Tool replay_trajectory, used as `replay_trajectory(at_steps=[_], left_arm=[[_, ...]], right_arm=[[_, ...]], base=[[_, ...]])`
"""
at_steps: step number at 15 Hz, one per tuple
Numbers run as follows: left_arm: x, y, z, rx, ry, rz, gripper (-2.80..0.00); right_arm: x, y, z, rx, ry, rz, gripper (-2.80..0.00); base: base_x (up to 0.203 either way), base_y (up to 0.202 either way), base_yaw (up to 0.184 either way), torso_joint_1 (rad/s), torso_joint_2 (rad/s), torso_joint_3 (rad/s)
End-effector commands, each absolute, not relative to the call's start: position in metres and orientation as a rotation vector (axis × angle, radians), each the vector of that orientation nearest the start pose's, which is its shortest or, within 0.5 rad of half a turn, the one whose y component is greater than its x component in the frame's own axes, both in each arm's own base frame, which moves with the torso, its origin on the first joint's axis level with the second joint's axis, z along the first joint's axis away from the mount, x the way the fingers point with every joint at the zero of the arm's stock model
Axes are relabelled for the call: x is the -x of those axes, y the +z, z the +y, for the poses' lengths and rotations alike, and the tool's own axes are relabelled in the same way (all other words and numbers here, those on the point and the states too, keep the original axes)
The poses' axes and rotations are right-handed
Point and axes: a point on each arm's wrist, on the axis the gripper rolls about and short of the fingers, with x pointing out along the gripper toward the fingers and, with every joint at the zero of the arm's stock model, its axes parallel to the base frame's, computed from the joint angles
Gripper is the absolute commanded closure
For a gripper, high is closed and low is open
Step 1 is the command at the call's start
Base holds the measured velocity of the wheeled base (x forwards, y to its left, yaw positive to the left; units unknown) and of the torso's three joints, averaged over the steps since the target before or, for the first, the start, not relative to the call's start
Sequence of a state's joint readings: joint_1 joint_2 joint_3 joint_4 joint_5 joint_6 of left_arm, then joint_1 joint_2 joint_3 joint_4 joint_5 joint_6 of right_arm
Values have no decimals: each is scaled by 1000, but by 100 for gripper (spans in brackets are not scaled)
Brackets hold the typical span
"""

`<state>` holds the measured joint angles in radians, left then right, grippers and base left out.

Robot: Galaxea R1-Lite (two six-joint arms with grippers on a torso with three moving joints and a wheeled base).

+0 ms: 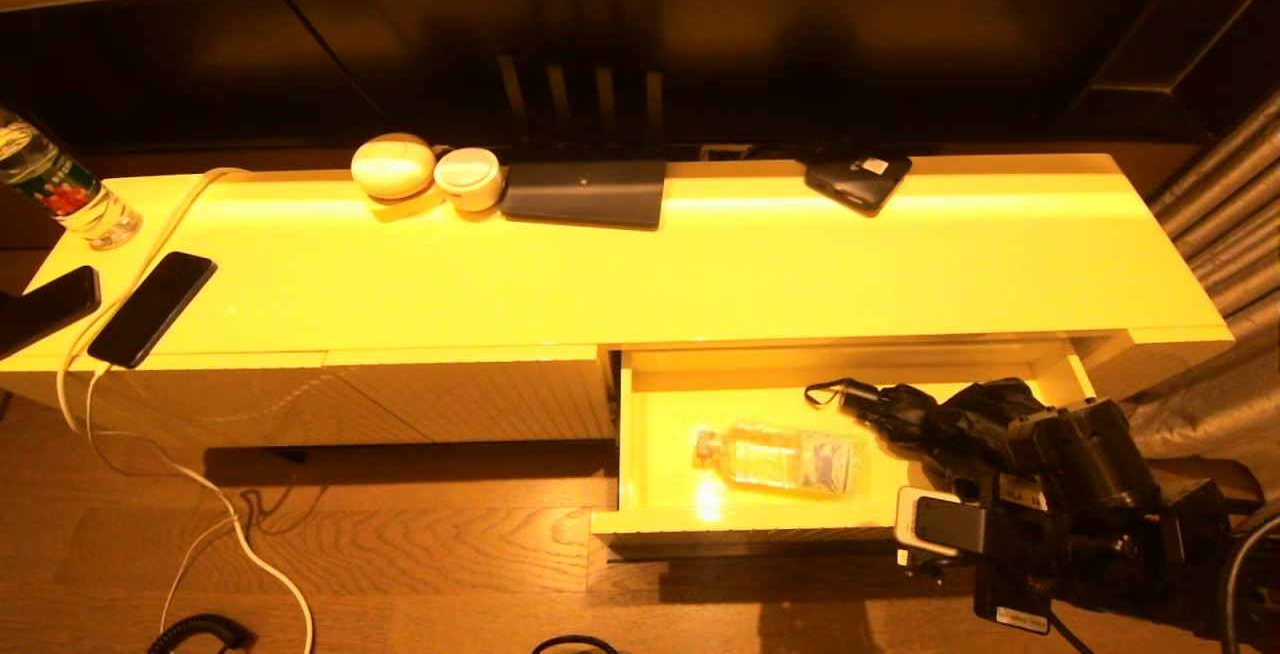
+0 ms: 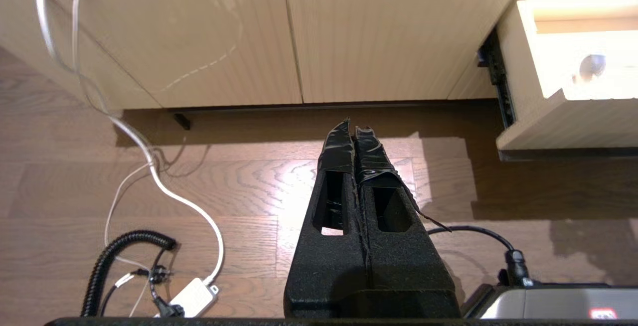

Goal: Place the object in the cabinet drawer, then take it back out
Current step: Close the drawer

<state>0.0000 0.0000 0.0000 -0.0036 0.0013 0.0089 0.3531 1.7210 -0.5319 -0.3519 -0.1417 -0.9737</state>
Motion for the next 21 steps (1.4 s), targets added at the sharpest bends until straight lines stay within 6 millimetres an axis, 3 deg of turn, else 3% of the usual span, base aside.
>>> replay_trajectory(at_steps=[1, 8, 21], left_arm=[[23, 76, 0, -9, 2, -3, 0], [23, 76, 0, -9, 2, -3, 0], [23, 76, 0, -9, 2, -3, 0]], right_arm=[[-244, 80, 87, 1121, 574, 626, 0], [-274, 89, 89, 1214, 487, 424, 0], [-318, 92, 95, 1236, 403, 301, 0]], base=[[0, 0, 0, 0, 0, 0], [0, 0, 0, 0, 0, 0], [0, 0, 0, 0, 0, 0]])
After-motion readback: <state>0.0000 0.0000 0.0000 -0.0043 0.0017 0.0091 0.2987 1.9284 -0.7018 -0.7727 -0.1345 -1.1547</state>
